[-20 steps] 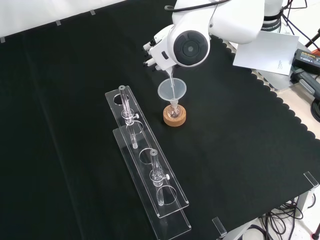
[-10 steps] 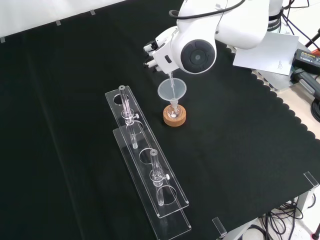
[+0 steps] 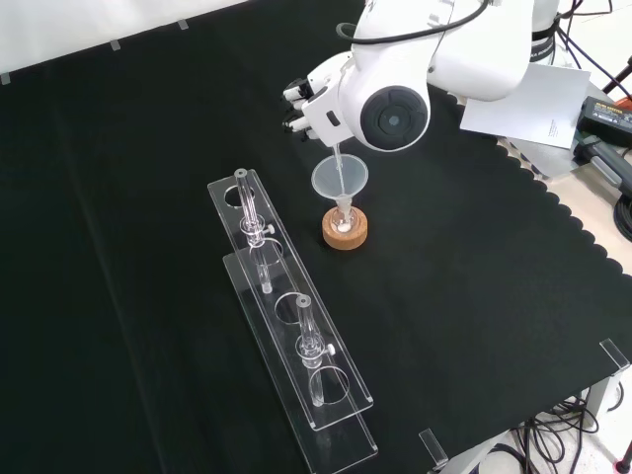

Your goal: Pour all the NaCl from the weighing funnel into the round-bottom flask.

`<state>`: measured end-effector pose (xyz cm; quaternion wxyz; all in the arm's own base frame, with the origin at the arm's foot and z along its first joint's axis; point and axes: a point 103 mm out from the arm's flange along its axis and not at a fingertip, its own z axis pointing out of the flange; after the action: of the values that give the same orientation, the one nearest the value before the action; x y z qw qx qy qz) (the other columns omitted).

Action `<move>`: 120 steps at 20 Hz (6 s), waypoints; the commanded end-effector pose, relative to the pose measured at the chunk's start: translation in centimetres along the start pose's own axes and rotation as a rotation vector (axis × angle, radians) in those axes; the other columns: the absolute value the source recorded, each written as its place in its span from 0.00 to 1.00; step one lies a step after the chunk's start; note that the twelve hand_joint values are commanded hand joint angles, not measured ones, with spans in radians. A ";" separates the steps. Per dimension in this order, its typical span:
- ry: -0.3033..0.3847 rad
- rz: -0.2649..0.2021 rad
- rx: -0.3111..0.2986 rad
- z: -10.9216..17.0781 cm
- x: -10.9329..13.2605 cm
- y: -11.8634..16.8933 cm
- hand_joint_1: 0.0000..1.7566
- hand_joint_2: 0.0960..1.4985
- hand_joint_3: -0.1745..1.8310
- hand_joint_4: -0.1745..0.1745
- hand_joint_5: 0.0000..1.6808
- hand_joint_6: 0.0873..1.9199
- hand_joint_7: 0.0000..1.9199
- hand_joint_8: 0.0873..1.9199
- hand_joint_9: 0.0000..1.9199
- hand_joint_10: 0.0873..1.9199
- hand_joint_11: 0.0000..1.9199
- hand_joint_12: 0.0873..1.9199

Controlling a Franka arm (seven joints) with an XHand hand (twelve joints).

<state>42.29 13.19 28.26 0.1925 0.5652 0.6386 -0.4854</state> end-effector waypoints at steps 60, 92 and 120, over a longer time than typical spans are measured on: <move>-0.286 0.051 -0.007 -2.8 1.3 -0.5 0.64 0.43 0.35 1.00 0.79 0.24 0.33 0.30 0.57 0.04 0.53 0.44; 0.098 0.040 -0.066 -0.5 -1.6 -1.5 0.64 0.44 0.35 1.00 0.79 0.24 0.33 0.30 0.57 0.04 0.54 0.43; 0.442 0.024 -0.113 2.5 -4.8 -0.5 0.64 0.44 0.35 1.00 0.78 0.25 0.33 0.30 0.58 0.04 0.54 0.43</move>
<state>42.36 9.56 31.32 0.0986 0.6453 0.6811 -0.3317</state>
